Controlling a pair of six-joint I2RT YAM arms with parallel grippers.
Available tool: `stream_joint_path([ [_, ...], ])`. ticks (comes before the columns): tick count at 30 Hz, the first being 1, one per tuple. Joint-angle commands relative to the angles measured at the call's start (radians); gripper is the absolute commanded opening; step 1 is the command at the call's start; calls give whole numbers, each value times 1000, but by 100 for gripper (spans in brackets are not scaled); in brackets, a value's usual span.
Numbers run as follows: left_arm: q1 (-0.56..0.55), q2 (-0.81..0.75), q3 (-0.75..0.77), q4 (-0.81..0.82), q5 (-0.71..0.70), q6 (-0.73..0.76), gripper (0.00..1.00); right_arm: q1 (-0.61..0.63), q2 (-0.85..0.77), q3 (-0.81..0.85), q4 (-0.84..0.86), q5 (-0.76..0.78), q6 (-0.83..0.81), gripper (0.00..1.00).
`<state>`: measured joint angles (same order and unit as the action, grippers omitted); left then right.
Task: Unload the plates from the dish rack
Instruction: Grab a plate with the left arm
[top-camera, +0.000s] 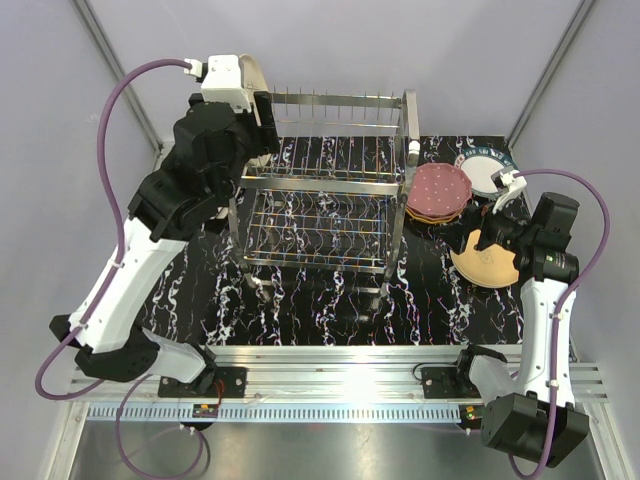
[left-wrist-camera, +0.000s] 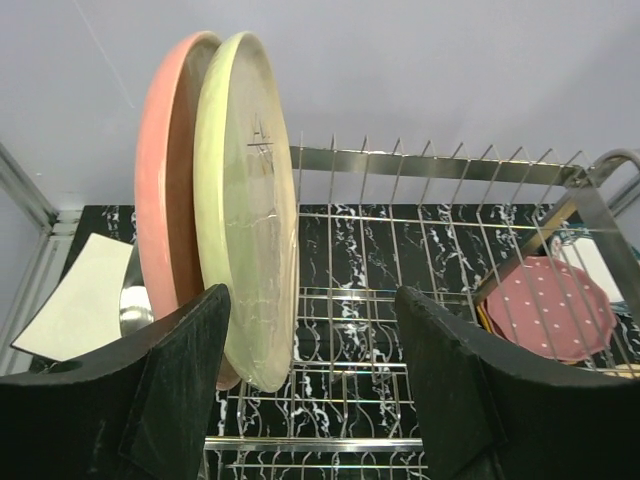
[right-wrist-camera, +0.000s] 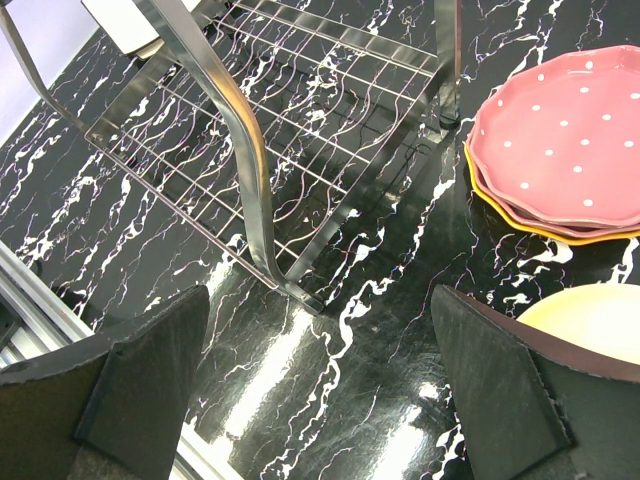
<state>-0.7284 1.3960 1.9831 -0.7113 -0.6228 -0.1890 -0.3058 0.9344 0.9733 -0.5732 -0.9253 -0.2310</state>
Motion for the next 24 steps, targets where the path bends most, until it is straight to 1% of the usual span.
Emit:
stream_joint_path([
  [1, 7, 6, 40, 23, -57, 42, 70, 2, -19, 1, 18, 9, -18, 100],
  [10, 11, 15, 13, 52, -106, 86, 70, 2, -16, 1, 19, 11, -18, 100],
  [16, 50, 31, -18, 62, -78, 85, 69, 2, -16, 1, 19, 14, -21, 100],
  [24, 84, 72, -26, 72, -48, 99, 61, 2, -14, 1, 16, 19, -22, 100],
])
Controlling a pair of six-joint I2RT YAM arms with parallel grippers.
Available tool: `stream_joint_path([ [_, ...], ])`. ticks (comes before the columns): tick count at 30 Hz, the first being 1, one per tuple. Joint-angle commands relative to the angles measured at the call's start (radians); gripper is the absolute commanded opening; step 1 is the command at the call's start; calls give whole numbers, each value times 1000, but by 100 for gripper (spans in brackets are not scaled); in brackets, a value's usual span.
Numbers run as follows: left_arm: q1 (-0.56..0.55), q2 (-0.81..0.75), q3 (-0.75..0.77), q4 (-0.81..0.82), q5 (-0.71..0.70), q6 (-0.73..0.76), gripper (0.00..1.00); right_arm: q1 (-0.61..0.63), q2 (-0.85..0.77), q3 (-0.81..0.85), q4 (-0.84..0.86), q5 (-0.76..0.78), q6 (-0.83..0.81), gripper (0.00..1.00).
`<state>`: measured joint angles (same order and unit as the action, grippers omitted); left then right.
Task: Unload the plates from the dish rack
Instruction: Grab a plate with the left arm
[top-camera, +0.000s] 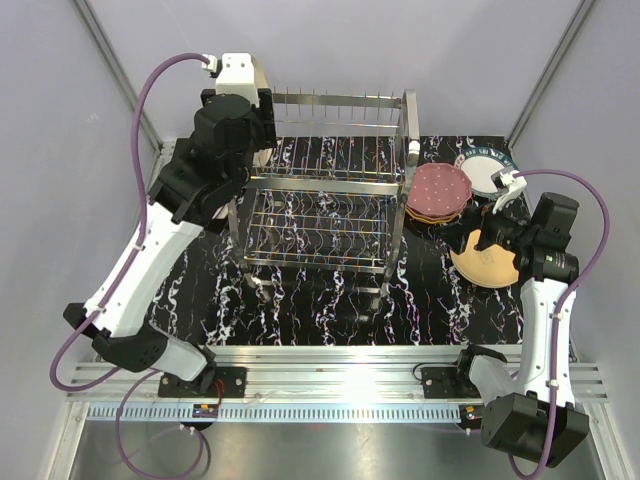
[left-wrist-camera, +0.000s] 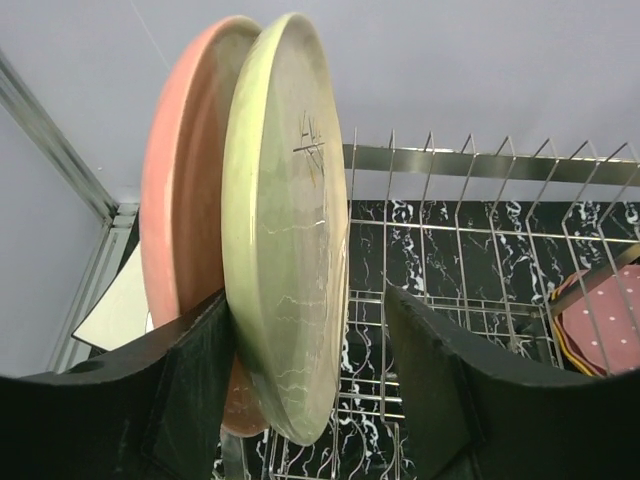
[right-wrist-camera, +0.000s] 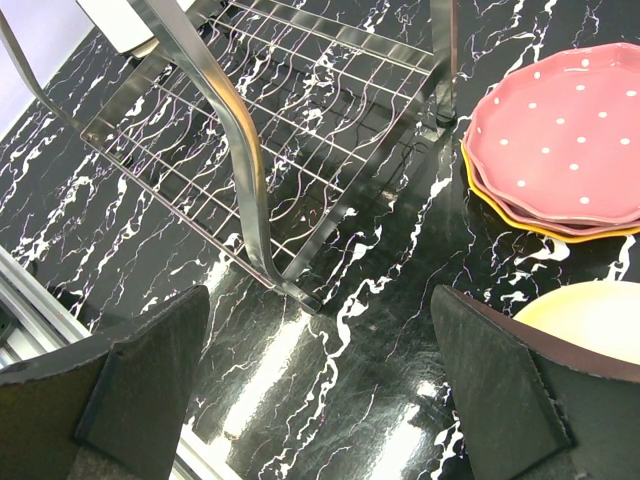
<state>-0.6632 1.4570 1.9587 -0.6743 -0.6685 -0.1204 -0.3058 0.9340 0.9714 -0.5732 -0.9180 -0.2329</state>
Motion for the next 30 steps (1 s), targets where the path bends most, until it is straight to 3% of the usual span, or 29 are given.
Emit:
stream_joint_path([
  [1, 20, 17, -3, 38, -3, 31, 61, 2, -14, 3, 16, 11, -20, 100],
  [6, 28, 26, -24, 70, -37, 70, 57, 2, -14, 4, 18, 13, -23, 100],
  [16, 34, 40, -75, 171, -95, 205, 21, 2, -17, 4, 16, 16, -26, 100],
  [19, 34, 40, -80, 206, -105, 231, 2, 4, -15, 4, 16, 18, -26, 100],
  [30, 33, 9, -29, 333, -19, 275, 0, 2, -15, 4, 16, 21, -28, 100],
])
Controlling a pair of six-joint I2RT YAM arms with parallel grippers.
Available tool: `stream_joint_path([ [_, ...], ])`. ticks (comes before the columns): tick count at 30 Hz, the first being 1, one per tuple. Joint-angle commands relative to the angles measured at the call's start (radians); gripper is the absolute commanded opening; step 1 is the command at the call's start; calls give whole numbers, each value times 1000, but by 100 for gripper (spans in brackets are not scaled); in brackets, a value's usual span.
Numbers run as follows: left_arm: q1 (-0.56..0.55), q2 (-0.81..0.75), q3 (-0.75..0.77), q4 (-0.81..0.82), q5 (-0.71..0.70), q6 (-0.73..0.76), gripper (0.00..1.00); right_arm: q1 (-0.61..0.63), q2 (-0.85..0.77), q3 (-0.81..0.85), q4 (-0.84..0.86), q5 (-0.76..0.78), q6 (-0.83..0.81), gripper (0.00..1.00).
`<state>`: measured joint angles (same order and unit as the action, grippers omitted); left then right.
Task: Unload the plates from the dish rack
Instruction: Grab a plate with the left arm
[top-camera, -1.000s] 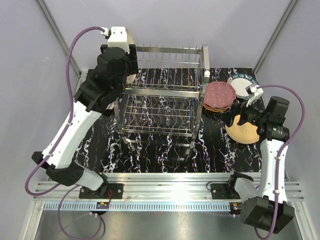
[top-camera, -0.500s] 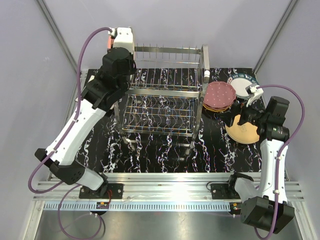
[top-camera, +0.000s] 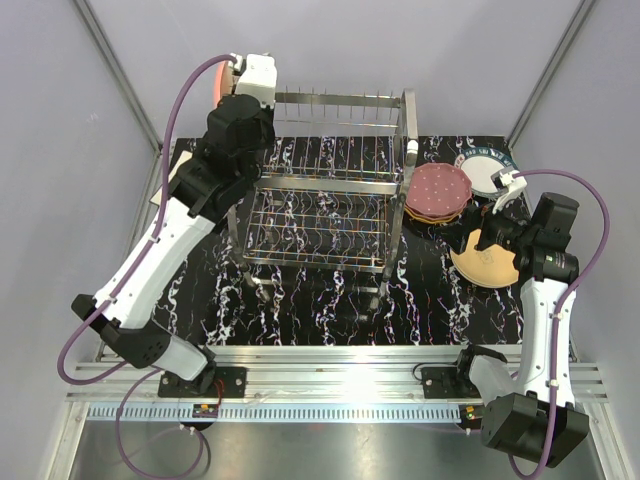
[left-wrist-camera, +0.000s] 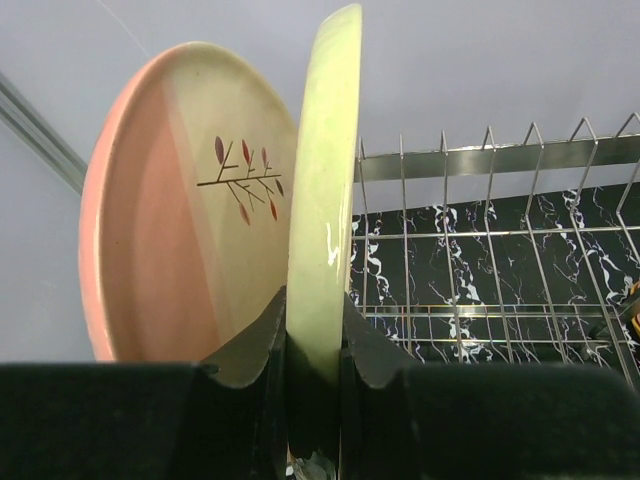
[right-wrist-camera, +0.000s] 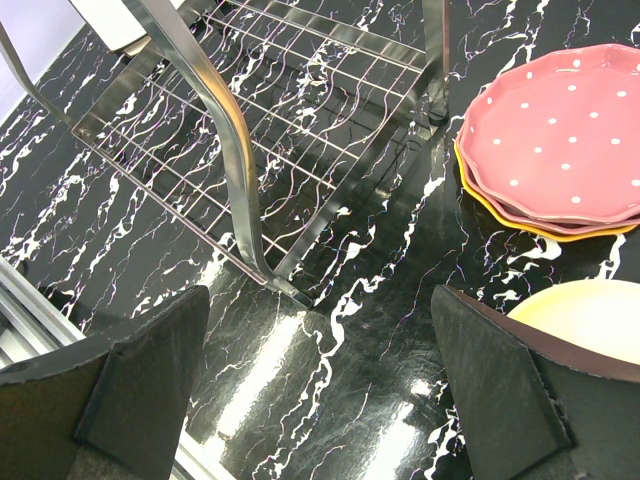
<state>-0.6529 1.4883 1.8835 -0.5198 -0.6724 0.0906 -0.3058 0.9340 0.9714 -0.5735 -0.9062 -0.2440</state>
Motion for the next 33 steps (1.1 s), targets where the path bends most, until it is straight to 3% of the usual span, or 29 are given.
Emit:
stream_joint_path([
  [1, 24, -29, 49, 193, -7, 64, 0, 2, -15, 4, 17, 9, -18, 100],
  [11, 22, -43, 94, 323, 51, 81, 0, 2, -14, 3, 15, 12, -20, 100],
  [33, -2, -149, 152, 391, 148, 17, 0, 2, 0, 1, 18, 16, -21, 100],
])
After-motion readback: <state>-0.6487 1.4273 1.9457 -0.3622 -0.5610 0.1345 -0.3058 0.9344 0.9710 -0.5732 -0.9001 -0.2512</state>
